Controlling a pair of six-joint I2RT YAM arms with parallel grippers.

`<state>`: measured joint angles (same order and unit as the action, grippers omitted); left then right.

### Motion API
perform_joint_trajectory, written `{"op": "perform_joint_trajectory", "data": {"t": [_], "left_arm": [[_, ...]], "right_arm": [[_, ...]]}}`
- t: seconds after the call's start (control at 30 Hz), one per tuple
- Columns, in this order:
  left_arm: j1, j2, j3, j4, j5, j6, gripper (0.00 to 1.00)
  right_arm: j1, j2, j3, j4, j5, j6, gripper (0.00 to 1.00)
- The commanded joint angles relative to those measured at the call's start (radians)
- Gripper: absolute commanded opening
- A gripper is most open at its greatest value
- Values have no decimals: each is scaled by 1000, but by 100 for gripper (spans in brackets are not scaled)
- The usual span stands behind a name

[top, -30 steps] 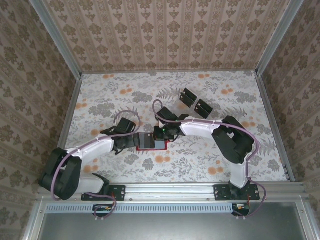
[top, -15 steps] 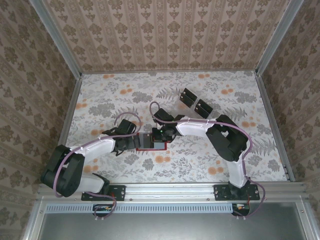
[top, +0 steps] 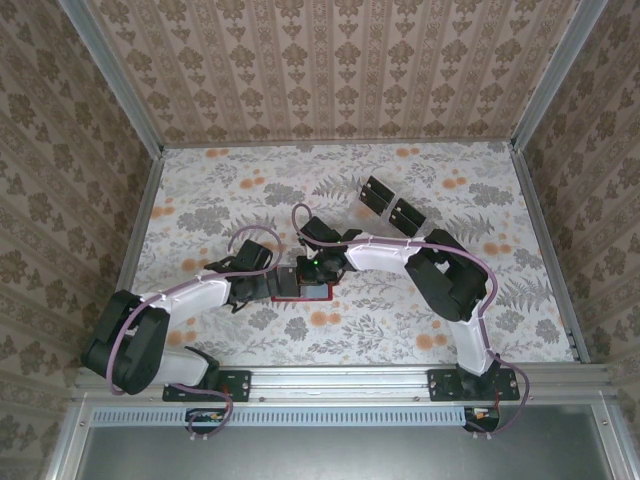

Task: Put the credit cards into the card holder
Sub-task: Insert the credit card into the card slot.

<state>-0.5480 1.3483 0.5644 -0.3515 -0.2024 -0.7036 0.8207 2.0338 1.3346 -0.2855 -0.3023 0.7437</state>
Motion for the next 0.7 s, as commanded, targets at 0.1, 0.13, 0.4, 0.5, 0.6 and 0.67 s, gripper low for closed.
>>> {"op": "perform_joint_trajectory", "data": {"t": [0.1, 0.13, 0.4, 0.5, 0.6, 0.67], "left_arm": [[-12, 32, -50, 58, 89, -38, 100], [-12, 26, -52, 62, 90, -40, 100], [-8, -79, -26, -14, 31, -39, 100], [-1, -114, -19, -45, -4, -43, 100], [5, -135, -23, -65, -46, -49, 100], [9, -135, -26, -74, -60, -51, 100]], "right_arm": [[5, 18, 32, 45, -56, 33, 3], [5, 13, 32, 42, -56, 32, 3], [-25, -116, -51, 37, -5, 23, 6], [-29, -126, -63, 12, 29, 9, 6], [-29, -113, -64, -5, 50, 0, 5], [-28, -105, -70, -3, 55, 0, 5]]}}
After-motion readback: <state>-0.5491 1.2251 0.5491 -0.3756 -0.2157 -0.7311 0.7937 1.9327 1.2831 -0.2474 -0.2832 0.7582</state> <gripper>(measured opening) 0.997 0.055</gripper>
